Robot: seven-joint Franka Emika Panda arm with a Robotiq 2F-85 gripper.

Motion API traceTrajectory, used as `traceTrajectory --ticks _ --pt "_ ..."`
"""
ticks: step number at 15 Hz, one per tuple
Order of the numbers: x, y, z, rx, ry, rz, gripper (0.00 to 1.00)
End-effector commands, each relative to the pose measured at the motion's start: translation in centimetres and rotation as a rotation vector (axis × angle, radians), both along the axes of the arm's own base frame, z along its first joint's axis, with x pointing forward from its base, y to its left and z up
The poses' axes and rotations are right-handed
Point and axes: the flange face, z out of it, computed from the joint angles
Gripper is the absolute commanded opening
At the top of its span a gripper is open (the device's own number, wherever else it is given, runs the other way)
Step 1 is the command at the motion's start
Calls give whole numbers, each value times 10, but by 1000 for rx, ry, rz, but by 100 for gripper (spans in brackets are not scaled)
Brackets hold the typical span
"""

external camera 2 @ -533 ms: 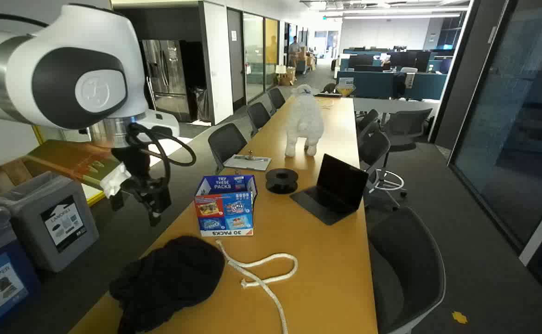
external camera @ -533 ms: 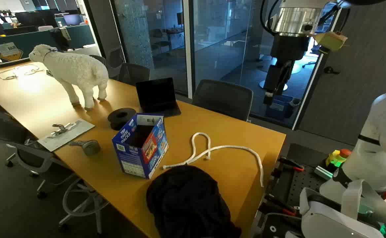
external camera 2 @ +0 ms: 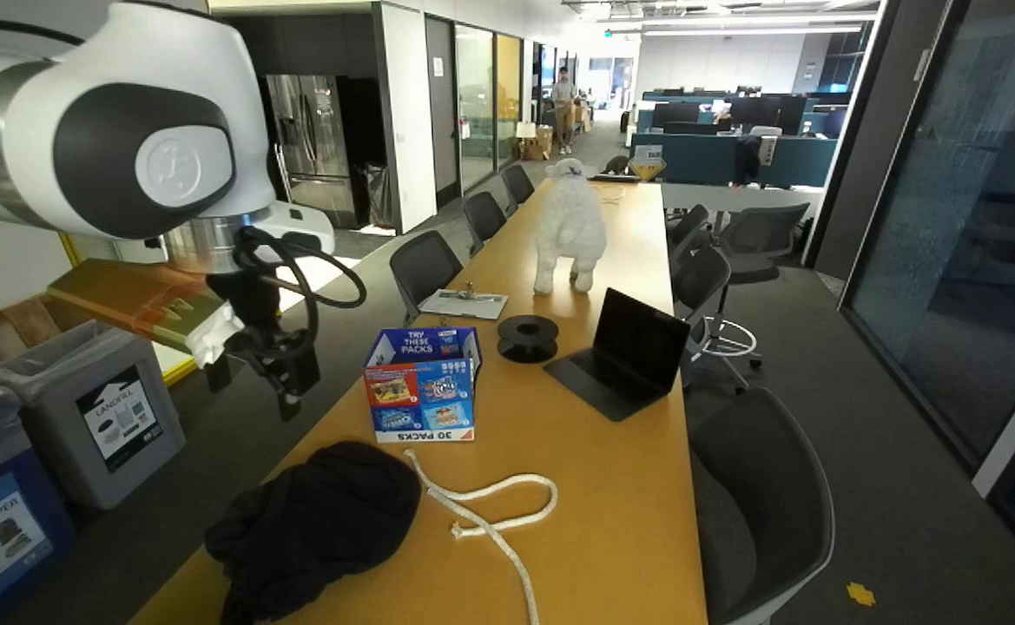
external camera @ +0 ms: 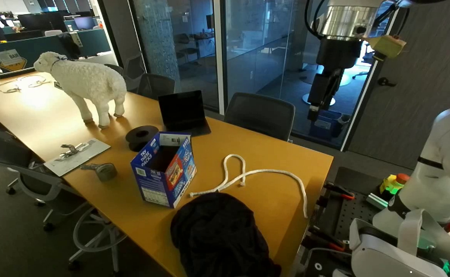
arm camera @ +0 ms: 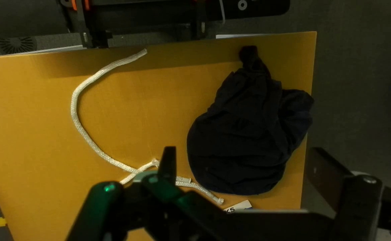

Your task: Put the ropes in the box

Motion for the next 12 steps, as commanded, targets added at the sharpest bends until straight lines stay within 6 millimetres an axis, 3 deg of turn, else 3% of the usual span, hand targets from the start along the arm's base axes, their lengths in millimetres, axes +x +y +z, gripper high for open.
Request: traceTrajectory --ticks 1,4,7,8,12 --pt "6 -3 -25 -49 -8 47 100" --pt "18 -16 -70 -58 -37 88 100" --pt "32 -35 -127 -61 -69 163 100" --pt "56 -44 -135 -44 -74 185 100" --pt "74 -94 -211 34 -63 258 100"
